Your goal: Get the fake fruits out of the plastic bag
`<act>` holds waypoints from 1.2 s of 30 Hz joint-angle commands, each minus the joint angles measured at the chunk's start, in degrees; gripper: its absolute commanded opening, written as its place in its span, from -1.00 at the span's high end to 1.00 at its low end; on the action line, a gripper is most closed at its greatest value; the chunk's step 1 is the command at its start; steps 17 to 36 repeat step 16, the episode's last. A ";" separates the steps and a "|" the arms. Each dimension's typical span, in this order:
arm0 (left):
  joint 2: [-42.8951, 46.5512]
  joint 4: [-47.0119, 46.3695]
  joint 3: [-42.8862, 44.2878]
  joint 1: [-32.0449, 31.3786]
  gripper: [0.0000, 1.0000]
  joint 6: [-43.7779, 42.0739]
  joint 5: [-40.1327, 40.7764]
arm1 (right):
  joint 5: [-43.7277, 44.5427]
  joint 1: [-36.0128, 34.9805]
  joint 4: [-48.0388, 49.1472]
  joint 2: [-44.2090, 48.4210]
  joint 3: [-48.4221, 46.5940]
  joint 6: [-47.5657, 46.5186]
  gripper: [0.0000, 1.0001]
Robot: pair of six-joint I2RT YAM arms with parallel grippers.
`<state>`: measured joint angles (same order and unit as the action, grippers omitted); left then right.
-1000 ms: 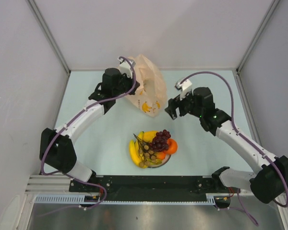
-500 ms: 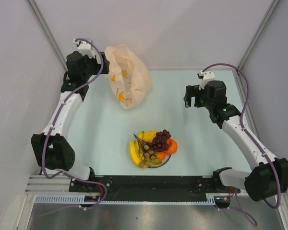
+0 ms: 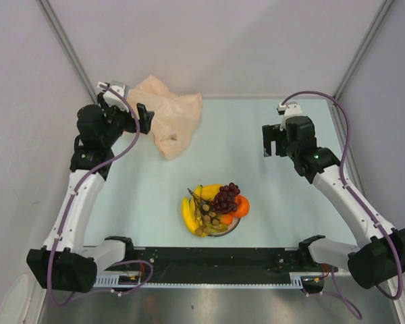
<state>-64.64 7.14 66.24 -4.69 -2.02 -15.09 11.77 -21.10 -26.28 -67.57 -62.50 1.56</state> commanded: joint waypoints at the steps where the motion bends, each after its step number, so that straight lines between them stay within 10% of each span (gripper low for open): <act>1: 4.25 3.84 -5.22 0.56 -1.00 -5.88 -4.85 | 3.96 -0.43 -4.12 2.62 -2.45 0.98 -0.99; 36: 11.99 0.61 -20.44 3.80 -1.00 1.49 -10.65 | 2.38 2.91 -4.57 5.78 2.38 -0.15 -0.99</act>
